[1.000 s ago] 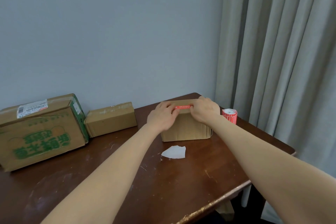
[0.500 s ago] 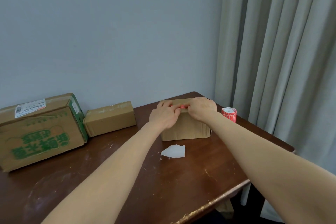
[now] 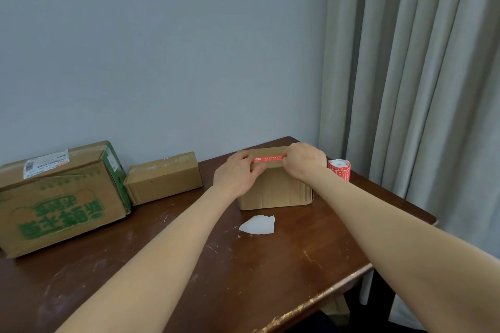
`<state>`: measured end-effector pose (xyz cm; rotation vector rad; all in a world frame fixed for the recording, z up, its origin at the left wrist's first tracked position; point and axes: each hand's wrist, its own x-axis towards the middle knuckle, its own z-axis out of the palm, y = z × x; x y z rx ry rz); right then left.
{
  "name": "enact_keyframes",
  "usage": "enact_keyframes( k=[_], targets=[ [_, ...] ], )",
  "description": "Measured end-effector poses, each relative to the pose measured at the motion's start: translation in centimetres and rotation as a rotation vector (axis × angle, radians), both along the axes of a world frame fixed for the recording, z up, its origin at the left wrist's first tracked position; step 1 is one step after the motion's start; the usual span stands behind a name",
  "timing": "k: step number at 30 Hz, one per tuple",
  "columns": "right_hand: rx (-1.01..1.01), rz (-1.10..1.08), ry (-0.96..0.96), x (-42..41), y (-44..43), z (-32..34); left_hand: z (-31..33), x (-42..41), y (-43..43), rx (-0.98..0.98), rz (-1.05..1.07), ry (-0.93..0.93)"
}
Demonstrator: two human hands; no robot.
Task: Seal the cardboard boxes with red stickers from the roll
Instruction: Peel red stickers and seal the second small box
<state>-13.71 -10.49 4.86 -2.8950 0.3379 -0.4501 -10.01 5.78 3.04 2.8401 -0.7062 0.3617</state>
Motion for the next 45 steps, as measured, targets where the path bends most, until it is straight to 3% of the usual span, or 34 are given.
enact_keyframes(
  k=[13,27,39,45],
  targets=[
    [-0.002,0.158,0.043,-0.1,-0.1,0.1,-0.7,-0.2,-1.0,0.093,-0.059,-0.029],
    [0.067,0.064,0.0,0.1,-1.3,0.2,0.6,-0.7,-0.3,-0.026,-0.063,-0.009],
    [-0.015,0.12,0.049,1.2,-0.9,-0.3,0.6,-0.1,-1.7,0.163,-0.034,-0.045],
    [0.026,0.07,0.049,1.0,-1.6,-0.2,0.4,0.4,-1.4,0.103,-0.022,-0.017]
  ],
)
